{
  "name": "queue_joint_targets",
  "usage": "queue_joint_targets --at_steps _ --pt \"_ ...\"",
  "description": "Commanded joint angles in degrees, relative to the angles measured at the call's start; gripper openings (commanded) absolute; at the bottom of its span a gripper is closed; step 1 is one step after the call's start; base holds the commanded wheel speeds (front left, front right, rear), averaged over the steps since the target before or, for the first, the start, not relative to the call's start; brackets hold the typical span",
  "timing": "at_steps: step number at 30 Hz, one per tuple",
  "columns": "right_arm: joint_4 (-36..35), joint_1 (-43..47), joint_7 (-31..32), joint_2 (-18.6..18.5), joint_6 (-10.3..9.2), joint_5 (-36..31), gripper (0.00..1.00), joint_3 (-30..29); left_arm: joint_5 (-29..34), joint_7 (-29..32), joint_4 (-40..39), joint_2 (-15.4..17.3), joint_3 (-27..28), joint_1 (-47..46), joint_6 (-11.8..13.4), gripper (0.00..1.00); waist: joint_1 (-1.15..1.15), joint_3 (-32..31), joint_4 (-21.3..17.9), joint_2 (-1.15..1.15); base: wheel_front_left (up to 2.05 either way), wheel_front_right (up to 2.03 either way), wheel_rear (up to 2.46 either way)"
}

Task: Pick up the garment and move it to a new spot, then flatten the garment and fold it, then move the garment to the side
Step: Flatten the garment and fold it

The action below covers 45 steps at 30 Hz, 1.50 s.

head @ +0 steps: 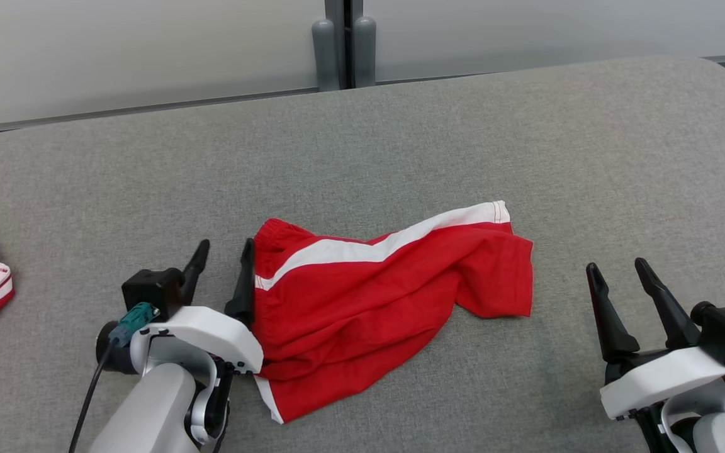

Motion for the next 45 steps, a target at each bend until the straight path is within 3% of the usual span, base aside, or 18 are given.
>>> queue_joint_targets --at_steps 1,6,10,19,28,45 --pt "0.0 -0.8 -0.4 -0.1 0.0 0.2 1.0 -0.4 1.2 -0.9 -1.5 0.4 1.1 1.0 1.1 1.0 0.0 -0.3 0.2 0.0 0.0 0.0 0.0" --pt "-0.3 -0.5 -0.3 -0.5 0.0 -0.4 1.0 -1.2 8.2 -1.4 -11.9 1.3 6.4 4.2 4.9 1.0 0.0 -1.3 0.8 0.0 0.0 0.0 0.0" --pt "-0.7 0.2 0.1 -0.5 0.0 -0.8 1.0 -1.7 14.5 -1.4 -22.1 1.3 12.8 8.4 6.1 1.0 0.0 -2.2 1.6 0.0 0.0 0.0 0.0" --pt "-1.3 1.7 1.0 -0.5 0.0 -1.4 1.0 -2.0 18.4 -1.4 -29.1 1.9 21.5 17.3 1.7 1.0 0.0 -4.4 3.2 0.0 0.0 0.0 0.0" --pt "-1.6 3.5 1.8 -0.8 0.0 -1.7 1.0 -1.6 17.4 -0.9 -26.5 3.6 22.9 24.1 -0.9 1.0 0.0 -6.8 3.5 0.0 0.0 0.0 0.0" --pt "-2.5 6.4 3.1 -0.2 0.0 -2.4 1.0 -1.3 17.9 3.9 -29.4 4.0 19.6 30.2 0.0 1.0 0.0 -11.3 3.1 0.0 0.0 0.0 0.0"
